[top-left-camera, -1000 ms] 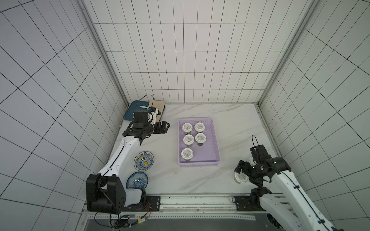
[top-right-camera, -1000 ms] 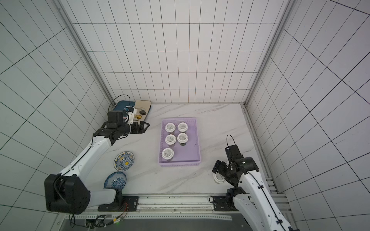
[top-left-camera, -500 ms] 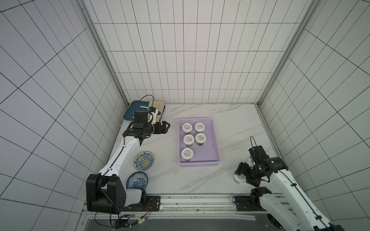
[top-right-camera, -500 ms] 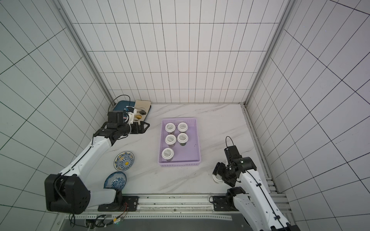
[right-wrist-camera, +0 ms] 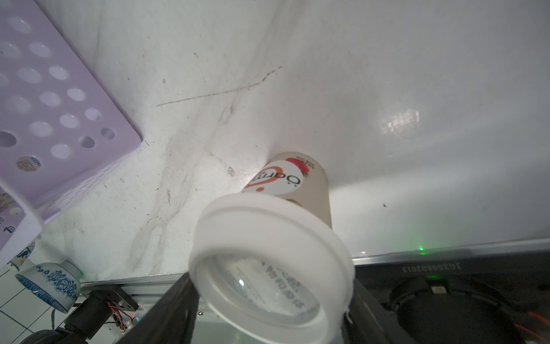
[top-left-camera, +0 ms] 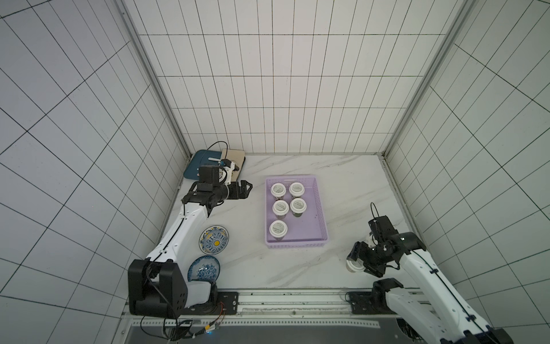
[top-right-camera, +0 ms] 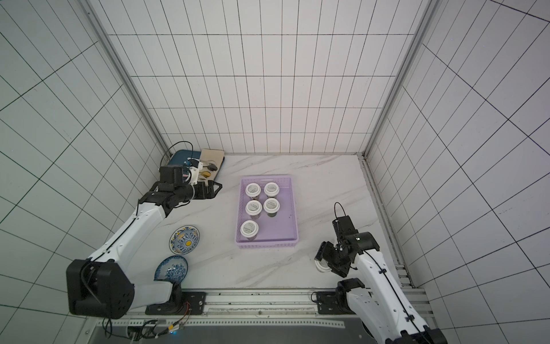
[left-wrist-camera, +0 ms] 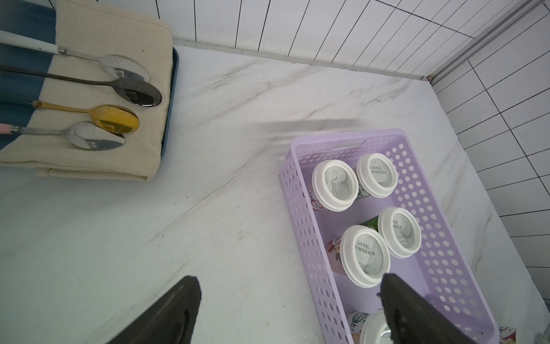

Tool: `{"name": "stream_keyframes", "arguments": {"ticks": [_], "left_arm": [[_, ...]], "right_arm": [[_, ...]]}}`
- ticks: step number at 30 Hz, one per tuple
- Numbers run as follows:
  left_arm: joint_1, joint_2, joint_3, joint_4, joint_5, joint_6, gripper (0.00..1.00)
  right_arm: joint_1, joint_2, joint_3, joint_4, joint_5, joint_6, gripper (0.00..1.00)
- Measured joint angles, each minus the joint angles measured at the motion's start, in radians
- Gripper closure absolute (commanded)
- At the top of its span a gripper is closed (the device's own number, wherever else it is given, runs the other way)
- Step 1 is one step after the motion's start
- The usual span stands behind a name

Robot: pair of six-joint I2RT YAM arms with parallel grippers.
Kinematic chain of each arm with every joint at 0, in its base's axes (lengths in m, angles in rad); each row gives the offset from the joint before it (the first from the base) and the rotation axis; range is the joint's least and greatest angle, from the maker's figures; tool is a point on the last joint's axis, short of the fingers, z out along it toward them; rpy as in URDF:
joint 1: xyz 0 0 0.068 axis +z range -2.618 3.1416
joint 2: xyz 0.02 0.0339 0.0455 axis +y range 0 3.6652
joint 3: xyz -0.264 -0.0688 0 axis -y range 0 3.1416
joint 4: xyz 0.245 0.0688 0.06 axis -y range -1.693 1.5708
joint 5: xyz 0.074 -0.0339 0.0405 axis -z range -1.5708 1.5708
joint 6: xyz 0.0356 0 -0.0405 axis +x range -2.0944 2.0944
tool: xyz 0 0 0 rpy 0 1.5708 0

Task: Put the yogurt in the basket
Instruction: Pick up the yogurt from the center of the board.

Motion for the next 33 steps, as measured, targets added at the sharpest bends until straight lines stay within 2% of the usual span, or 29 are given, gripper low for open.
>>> {"name": "stream_keyframes", "arguments": {"ticks": [6, 10, 19, 30, 33], "left_arm": [[0.000, 0.000, -0.004, 0.004, 0.000, 0.000, 0.02], [0.002, 0.000, -0.006, 0.003, 0.000, 0.000, 0.02], [0.002, -0.002, -0.012, 0.008, 0.000, 0.000, 0.02], [0.003, -0.002, -0.013, 0.009, 0.004, 0.000, 0.02], [0.003, -0.002, -0.014, 0.008, 0.004, 0.000, 0.02]], "right_arm": [[0.000, 0.006, 0.000, 0.002, 0.000, -0.003, 0.16], [0.000, 0.009, -0.001, 0.002, 0.000, -0.003, 0.15], [0.000, 0.005, -0.002, 0.005, 0.009, 0.001, 0.22], [0.000, -0.024, -0.002, 0.008, 0.049, 0.019, 0.20], [0.000, -0.025, -0.002, 0.010, 0.053, 0.020, 0.22]]}}
